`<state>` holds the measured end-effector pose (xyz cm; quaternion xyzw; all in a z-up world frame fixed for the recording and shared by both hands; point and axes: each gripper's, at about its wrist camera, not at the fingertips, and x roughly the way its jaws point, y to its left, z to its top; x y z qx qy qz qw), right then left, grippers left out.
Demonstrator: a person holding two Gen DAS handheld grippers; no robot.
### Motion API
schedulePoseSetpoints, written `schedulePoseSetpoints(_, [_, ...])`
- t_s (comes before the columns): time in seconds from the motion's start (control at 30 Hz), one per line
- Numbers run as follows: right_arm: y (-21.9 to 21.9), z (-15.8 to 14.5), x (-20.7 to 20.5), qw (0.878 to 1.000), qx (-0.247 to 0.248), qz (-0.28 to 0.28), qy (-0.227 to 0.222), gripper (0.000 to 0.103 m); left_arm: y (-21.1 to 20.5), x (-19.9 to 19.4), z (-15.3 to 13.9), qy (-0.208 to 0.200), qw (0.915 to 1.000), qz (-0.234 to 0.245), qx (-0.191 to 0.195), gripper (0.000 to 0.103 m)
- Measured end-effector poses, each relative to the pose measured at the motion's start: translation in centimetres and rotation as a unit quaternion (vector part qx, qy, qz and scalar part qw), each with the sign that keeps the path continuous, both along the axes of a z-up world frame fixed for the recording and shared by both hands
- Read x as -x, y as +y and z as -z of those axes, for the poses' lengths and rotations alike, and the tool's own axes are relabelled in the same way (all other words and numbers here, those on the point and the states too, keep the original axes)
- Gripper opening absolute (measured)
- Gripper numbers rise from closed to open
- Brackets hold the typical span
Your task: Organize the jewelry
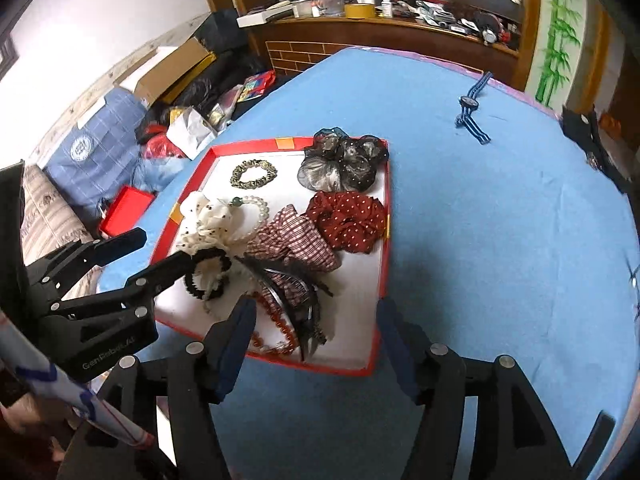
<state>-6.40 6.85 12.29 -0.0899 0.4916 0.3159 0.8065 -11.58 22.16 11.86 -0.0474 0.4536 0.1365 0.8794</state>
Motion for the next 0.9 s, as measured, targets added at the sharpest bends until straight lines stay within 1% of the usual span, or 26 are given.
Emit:
schedulePoseSetpoints(0.03, [-0.1,-0.2,0.2,1.000,0.004,0.000,-0.006,0.067,0.0,0.2,-0.2,-0.001,1.0000,-0.004,-0.003,0.072])
schedulePoseSetpoints(0.1, [-0.5,-0.7,0.6,1.000,0.001,0.000,-0.013,0.068,-0.2,0.5,-0.6,-0.004,0.9998,-0.012,-0.013,0.073])
schedulePoseSetpoints(0.2, [-0.8,-1.1,0.9,1.000,-0.006,0.004,-0.020,0.073,-0.4,1.1,-0.9,-0.004,0.9995,-0.021,-0.022,0.076])
schedulePoseSetpoints(0.3, [-0.5,-1.2,1.1,1.000,-0.006,-0.006,-0.022,0.074,-0.3,1.5,-1.2,-0.005,0.9991,-0.032,-0.029,0.082])
schedulePoseSetpoints(0.4, [-0.1,-1.5,1.6,0.999,-0.005,-0.017,-0.029,0.074,-0.2,1.9,-1.5,-0.007,0.9984,-0.042,-0.037,0.085])
schedulePoseSetpoints(0.5, [0.3,-1.9,2.0,0.999,-0.002,-0.025,-0.041,0.079,0.0,2.0,-1.8,0.002,0.9970,-0.060,-0.050,0.091])
schedulePoseSetpoints(0.63, [0.6,-2.1,2.1,0.998,0.000,-0.030,-0.051,0.080,0.8,2.0,-1.7,0.017,0.9954,-0.084,-0.043,0.091])
schedulePoseSetpoints(0.73, [0.7,-2.0,2.1,0.998,0.002,-0.032,-0.050,0.080,1.6,1.9,-1.2,0.038,0.9936,-0.102,-0.032,0.091])
schedulePoseSetpoints(0.9, [0.8,-1.9,2.0,0.998,0.004,-0.033,-0.049,0.080,1.6,2.5,-1.3,0.027,0.9939,-0.100,-0.039,0.091])
